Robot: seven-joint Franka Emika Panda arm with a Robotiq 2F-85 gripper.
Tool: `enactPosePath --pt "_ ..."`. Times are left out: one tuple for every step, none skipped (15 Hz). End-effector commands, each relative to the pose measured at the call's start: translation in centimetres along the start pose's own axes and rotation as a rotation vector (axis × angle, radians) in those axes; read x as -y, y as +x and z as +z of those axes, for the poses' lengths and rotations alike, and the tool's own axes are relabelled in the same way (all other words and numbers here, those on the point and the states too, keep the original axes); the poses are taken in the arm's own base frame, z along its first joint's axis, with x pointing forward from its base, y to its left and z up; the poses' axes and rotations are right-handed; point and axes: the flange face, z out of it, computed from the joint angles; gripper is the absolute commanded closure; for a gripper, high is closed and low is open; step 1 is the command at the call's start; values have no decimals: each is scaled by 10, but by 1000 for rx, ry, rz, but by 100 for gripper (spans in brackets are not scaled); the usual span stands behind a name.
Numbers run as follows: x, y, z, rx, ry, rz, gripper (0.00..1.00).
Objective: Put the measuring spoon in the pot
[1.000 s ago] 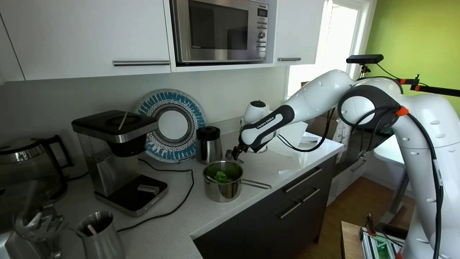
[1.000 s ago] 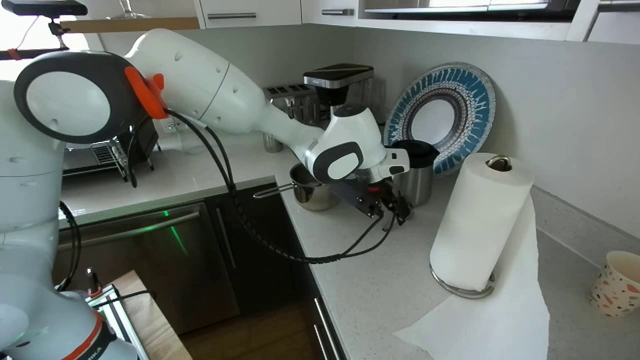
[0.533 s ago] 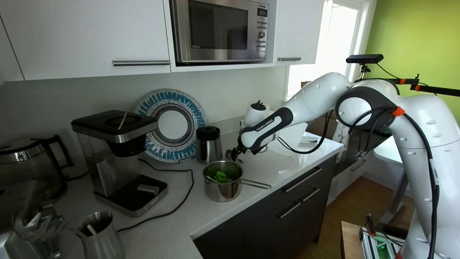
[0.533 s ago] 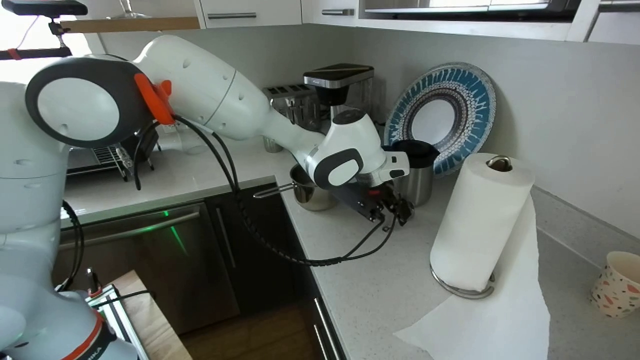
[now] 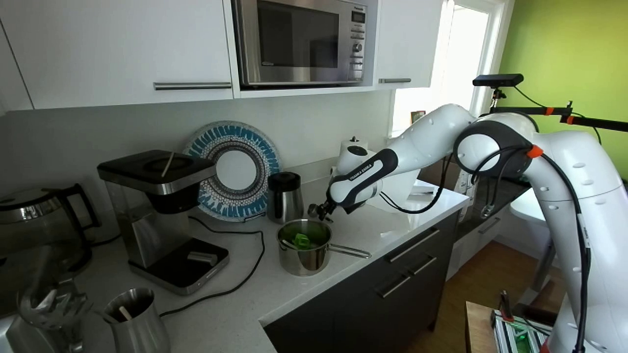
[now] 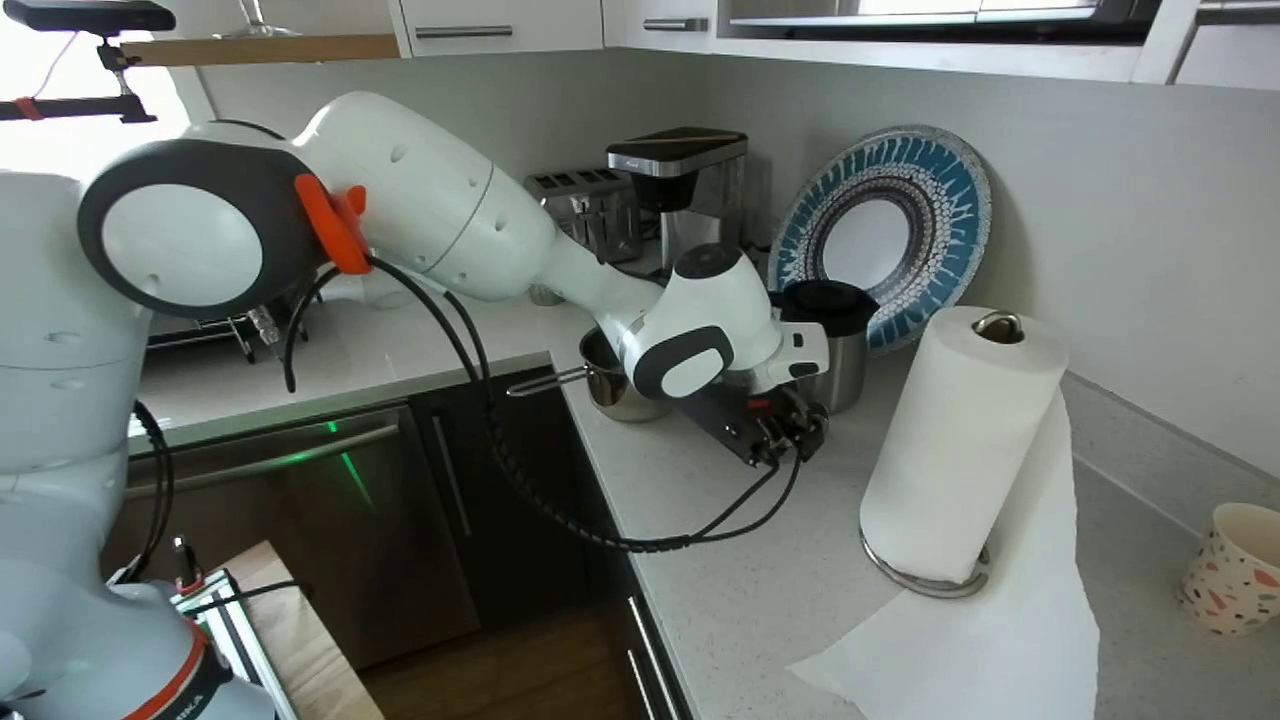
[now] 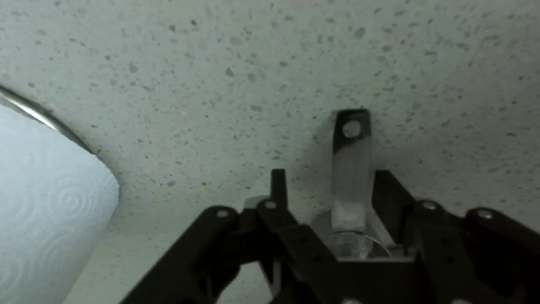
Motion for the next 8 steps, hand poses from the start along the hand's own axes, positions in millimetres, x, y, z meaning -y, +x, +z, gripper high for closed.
enactPosePath --pt "-3 2 14 -52 40 -13 73" --pt "-3 3 15 -68 49 -20 81" --pt "-2 4 16 -81 57 -25 88" --pt "-2 5 16 -87 63 -32 95" --pt "-1 6 17 -94 66 -40 100" --pt "1 6 14 -93 66 -40 95" --pt "3 5 7 -83 61 -42 95" --pt "5 4 -1 -91 51 -42 95"
